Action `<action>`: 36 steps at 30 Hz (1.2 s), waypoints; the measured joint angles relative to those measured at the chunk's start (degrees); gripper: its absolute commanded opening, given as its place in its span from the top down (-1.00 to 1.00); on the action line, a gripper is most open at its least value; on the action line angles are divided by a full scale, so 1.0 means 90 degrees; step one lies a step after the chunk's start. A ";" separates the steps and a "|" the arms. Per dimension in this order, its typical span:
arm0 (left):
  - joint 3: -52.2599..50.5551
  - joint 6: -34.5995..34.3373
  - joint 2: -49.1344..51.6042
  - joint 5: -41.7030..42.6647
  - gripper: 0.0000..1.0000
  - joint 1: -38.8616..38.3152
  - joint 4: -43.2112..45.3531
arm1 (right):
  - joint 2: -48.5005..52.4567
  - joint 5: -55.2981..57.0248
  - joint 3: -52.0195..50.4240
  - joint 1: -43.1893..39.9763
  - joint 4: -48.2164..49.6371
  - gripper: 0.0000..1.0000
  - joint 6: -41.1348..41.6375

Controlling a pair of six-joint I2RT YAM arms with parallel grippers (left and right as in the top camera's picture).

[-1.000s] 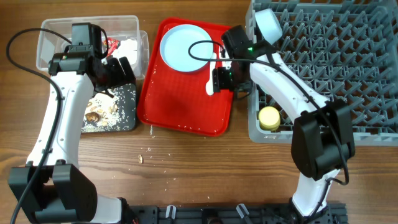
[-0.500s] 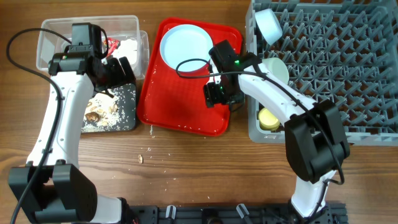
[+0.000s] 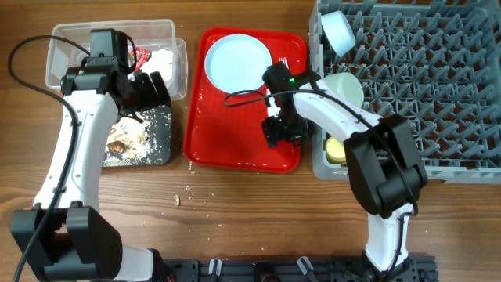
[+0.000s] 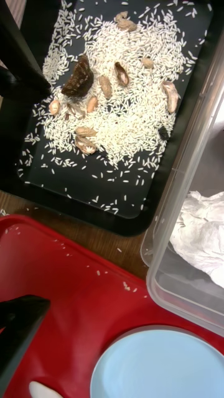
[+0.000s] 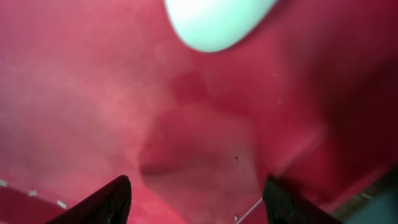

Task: Sort waste into correct bins and load items into the dishwasher rack
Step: 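Grasp the light-blue plate rim with the right gripper and lift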

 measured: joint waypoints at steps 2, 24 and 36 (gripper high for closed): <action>-0.0002 0.0000 0.0002 0.0000 -1.00 -0.0002 0.0000 | 0.0000 0.0163 0.0000 -0.0080 -0.0080 -0.40 0.0000; -0.0002 0.0000 0.0000 0.0000 -1.00 0.0000 0.0000 | 0.0801 0.0121 0.1894 -0.0406 0.2429 -0.04 0.2569; 0.0000 0.0000 0.0000 0.0000 -1.00 0.0000 0.0000 | 0.1460 -0.0075 0.1897 -0.0408 0.2705 0.91 0.3502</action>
